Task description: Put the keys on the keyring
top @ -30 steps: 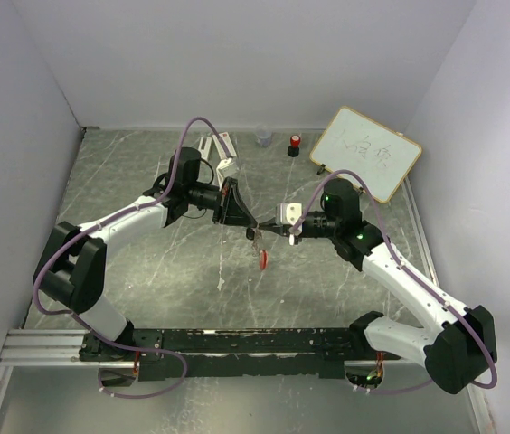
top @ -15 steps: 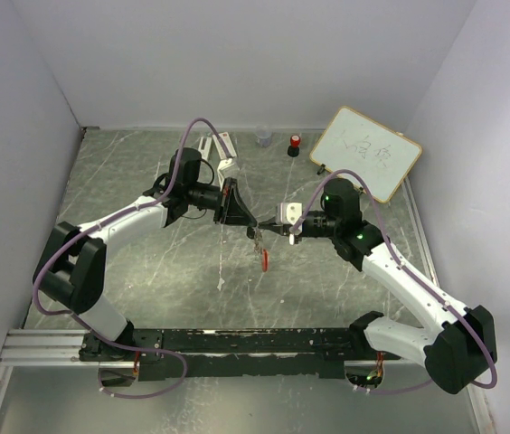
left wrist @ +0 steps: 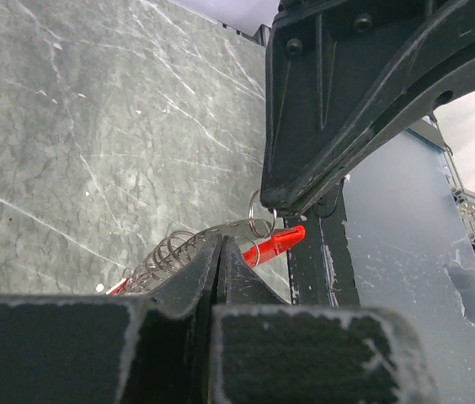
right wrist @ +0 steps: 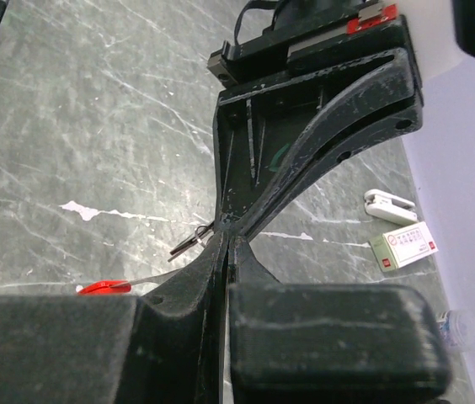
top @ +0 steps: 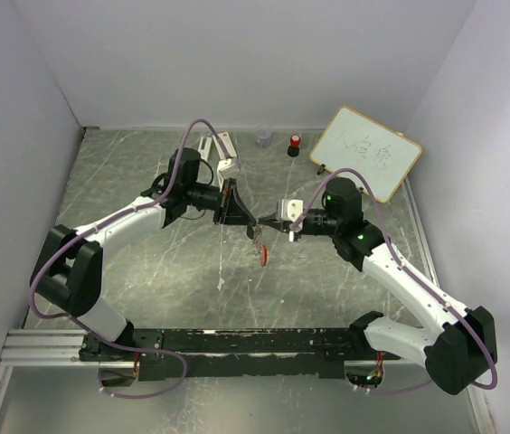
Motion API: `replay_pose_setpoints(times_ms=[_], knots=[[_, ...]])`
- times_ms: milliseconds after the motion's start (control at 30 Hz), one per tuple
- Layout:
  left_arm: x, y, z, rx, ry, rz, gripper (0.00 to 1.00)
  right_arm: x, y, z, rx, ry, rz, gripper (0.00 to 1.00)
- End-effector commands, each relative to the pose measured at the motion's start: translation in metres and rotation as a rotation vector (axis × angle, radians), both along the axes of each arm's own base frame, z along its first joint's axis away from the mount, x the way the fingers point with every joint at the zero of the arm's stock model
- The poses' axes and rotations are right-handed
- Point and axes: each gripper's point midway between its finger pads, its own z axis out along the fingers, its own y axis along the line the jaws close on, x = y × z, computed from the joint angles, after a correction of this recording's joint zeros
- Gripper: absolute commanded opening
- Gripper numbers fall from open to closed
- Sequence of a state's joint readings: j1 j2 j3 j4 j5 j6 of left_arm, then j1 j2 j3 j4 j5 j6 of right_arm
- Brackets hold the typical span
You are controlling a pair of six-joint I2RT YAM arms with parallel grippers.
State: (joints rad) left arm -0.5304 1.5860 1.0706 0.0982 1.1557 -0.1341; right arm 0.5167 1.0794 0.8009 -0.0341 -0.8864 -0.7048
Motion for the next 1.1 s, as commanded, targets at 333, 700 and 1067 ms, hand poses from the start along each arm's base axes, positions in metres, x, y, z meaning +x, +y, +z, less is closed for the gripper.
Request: replay_pose_setpoints(times_ms=[333, 700, 1067], knots=[[0.007, 0.0, 0.02, -0.004, -0.087, 0.06, 0.07, 0.002, 0.001, 0.023, 0.044, -0.065, -0.013, 0.0], [0.015, 0.006, 0.036, -0.044, -0.179, 0.185, 0.07, 0.002, 0.0, 0.02, 0.052, -0.079, -0.003, 0.0], [0.008, 0.011, 0.038, -0.066, -0.182, 0.203, 0.07, 0.001, -0.001, 0.019, 0.054, -0.112, 0.023, 0.0]])
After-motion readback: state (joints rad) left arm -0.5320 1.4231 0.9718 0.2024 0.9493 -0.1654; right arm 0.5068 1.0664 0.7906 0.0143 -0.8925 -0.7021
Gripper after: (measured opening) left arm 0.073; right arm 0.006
